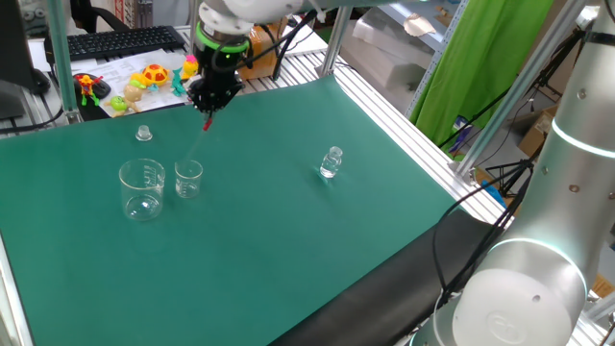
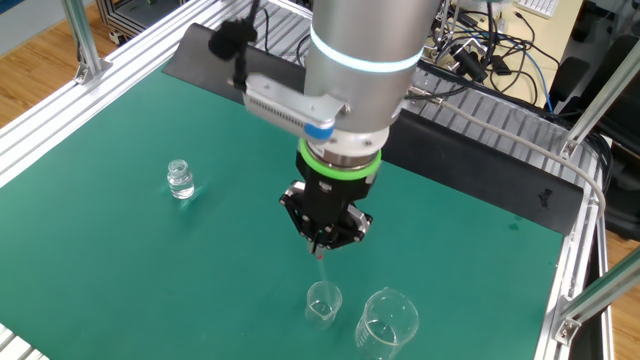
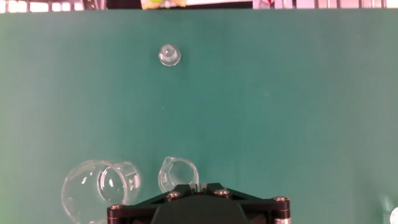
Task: Transfer liquid using a dropper
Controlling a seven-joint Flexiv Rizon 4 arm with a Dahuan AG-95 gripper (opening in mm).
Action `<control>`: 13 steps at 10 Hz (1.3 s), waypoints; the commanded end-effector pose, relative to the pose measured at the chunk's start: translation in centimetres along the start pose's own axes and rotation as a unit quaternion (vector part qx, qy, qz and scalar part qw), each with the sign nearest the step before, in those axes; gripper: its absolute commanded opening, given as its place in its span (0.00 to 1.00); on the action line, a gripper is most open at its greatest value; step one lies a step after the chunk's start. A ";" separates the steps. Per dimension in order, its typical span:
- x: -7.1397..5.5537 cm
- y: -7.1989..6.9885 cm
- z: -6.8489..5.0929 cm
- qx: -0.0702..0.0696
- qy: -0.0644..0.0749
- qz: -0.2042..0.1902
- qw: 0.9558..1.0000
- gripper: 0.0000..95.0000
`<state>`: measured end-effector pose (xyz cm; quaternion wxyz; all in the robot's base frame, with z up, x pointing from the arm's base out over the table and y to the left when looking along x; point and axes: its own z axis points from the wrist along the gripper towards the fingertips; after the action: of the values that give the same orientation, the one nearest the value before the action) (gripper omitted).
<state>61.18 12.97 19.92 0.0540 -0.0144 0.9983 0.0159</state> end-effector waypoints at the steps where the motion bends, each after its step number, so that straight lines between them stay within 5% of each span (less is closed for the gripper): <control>1: 0.1 0.3 0.4 0.001 -0.005 0.002 1.000 0.00; 8: 1.1 1.1 1.1 0.002 -0.009 0.005 1.000 0.00; 11: 1.1 1.2 1.1 0.003 -0.007 0.009 1.000 0.60; 12: 1.1 1.2 1.1 0.004 -0.007 0.010 1.000 0.60; 13: 1.1 1.2 1.0 0.004 -0.008 0.011 1.000 0.80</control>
<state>60.21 14.35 18.82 0.0615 -0.0009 0.9980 0.0130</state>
